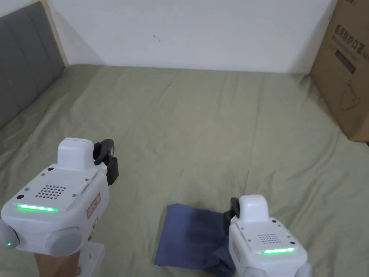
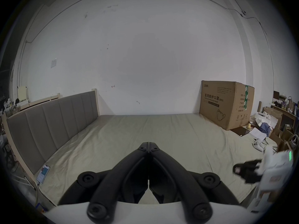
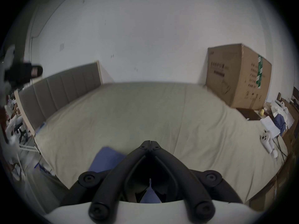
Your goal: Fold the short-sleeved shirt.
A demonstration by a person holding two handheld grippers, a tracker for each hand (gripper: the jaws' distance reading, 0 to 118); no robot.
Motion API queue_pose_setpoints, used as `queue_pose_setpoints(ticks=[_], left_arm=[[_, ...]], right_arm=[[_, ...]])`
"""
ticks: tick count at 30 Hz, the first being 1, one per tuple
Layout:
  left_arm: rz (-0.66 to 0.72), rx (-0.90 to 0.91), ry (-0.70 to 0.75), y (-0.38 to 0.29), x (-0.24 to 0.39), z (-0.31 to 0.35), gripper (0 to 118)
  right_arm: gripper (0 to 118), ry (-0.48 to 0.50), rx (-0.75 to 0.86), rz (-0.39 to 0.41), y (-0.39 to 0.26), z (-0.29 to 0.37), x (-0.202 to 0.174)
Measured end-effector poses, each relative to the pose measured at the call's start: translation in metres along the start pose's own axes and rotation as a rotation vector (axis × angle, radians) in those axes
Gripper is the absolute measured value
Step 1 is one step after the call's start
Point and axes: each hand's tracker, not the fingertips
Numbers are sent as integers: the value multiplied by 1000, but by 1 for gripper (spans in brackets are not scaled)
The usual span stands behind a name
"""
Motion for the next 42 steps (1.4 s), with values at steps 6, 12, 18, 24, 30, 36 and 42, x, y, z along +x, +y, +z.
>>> queue_pose_setpoints(ticks=[6,12,18,24,30,36,42], left_arm=[[39,-72,-23,-18,-2,-9,0],[134,-215,-89,-47,-4,-31,0],[440,-594,-217,-108,-7,-83,47],[579,-801,-352,-158,10,-114,92],[517,-914,-367,-174,30,-139,81],[478,-922,-419,-174,36,-136,42],[482,-873,-447,-155,30,-131,21]], right_arm=[[0,-8,-183,-3,-53,-43,-7],[0,-24,-254,-44,-77,-61,-2],[0,-25,-242,-46,-79,-59,-2],[0,-5,-246,-48,-76,-59,1],[0,3,-244,-45,-77,-58,2],[0,15,-258,-32,-74,-59,5],[0,49,-217,-26,-48,-44,11]])
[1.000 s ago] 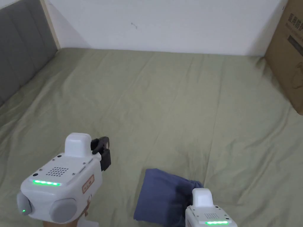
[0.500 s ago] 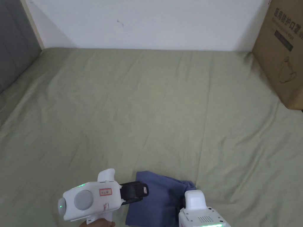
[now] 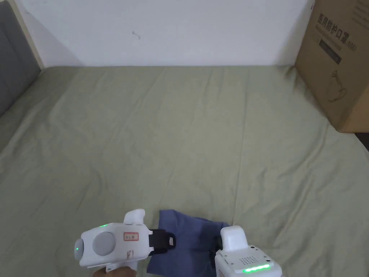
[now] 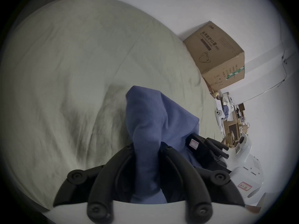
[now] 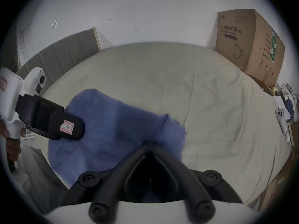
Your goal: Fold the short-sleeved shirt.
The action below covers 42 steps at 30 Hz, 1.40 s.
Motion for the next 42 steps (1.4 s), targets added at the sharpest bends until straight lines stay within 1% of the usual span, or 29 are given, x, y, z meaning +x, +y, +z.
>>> queue_pose_setpoints(ticks=[3,7,11,15,17,21,24,25,28,31,32,33,34,35,36,37,42], left_arm=[[-13,36,2,16,-7,21,20],[-77,91,117,46,-36,66,20],[-66,143,255,81,-89,120,20],[-2,192,379,113,-153,172,20],[30,211,453,123,-176,196,20],[118,219,553,137,-224,232,20],[199,202,586,140,-251,242,20],[206,199,572,142,-255,242,20],[209,187,576,142,-261,236,20],[174,171,615,143,-256,226,22],[173,165,625,144,-253,224,27],[177,158,640,146,-252,223,34],[178,155,652,146,-248,223,48],[174,162,651,146,-241,225,70],[166,182,645,145,-235,229,80],[156,224,627,144,-228,234,84],[54,356,587,145,-168,263,85]], right_arm=[[0,2,83,10,23,18,2],[0,-6,178,92,56,37,-3],[0,1,238,89,80,47,-11],[0,12,281,74,97,52,-22],[0,17,293,72,103,53,-27],[0,14,307,71,111,50,-36],[0,6,305,76,113,45,-41],[0,4,302,74,114,44,-41],[0,-8,286,72,114,36,-42],[0,-16,268,64,112,33,-40],[0,-18,267,59,112,33,-39],[0,-22,268,56,112,34,-37],[0,-24,269,54,112,35,-35],[0,-26,272,50,113,38,-33],[0,-31,279,49,114,40,-31],[0,-37,285,48,116,43,-28],[0,-54,346,33,131,66,-12]])
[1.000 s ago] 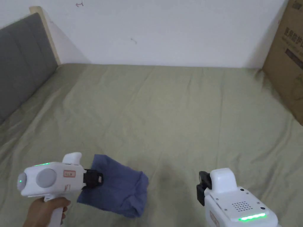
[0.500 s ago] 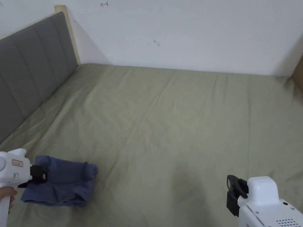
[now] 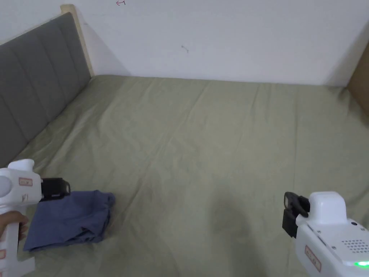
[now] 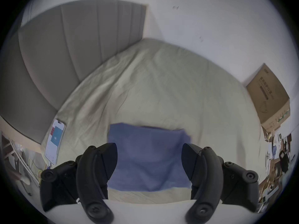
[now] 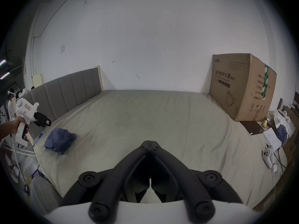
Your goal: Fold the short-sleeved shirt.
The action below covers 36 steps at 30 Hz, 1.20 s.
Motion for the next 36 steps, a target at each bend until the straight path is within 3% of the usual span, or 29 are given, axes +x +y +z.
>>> queue_pose_setpoints(ticks=[12,17,22,25,27,28,36], left_arm=[[-206,512,3,-1,135,163,85],[-277,756,46,-32,194,196,84],[-289,874,12,-67,239,198,82],[-287,884,-57,-88,259,190,63],[-289,873,-116,-98,269,181,9],[-289,866,-141,-101,273,177,0],[-289,838,-205,-122,295,162,0]], right_arm=[[0,-72,207,26,76,51,39],[0,-138,277,64,93,73,52],[0,-156,322,58,99,92,64],[0,-171,342,65,101,102,69],[0,-179,353,69,100,109,71],[0,-182,356,69,100,110,73],[0,-196,373,54,96,121,81]])
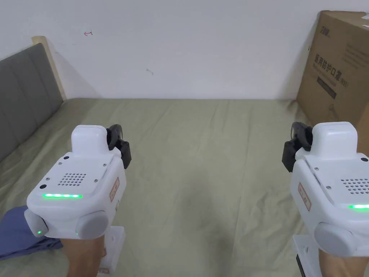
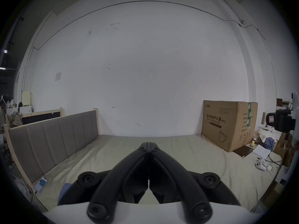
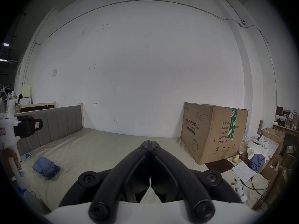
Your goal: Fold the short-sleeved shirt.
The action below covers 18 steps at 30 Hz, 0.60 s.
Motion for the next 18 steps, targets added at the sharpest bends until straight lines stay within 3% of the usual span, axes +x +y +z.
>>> queue_pose_setpoints(ticks=[18], left_arm=[[-17,8,-25,-3,8,0,0]], right_arm=[[0,-7,2,-4,-2,3,1]])
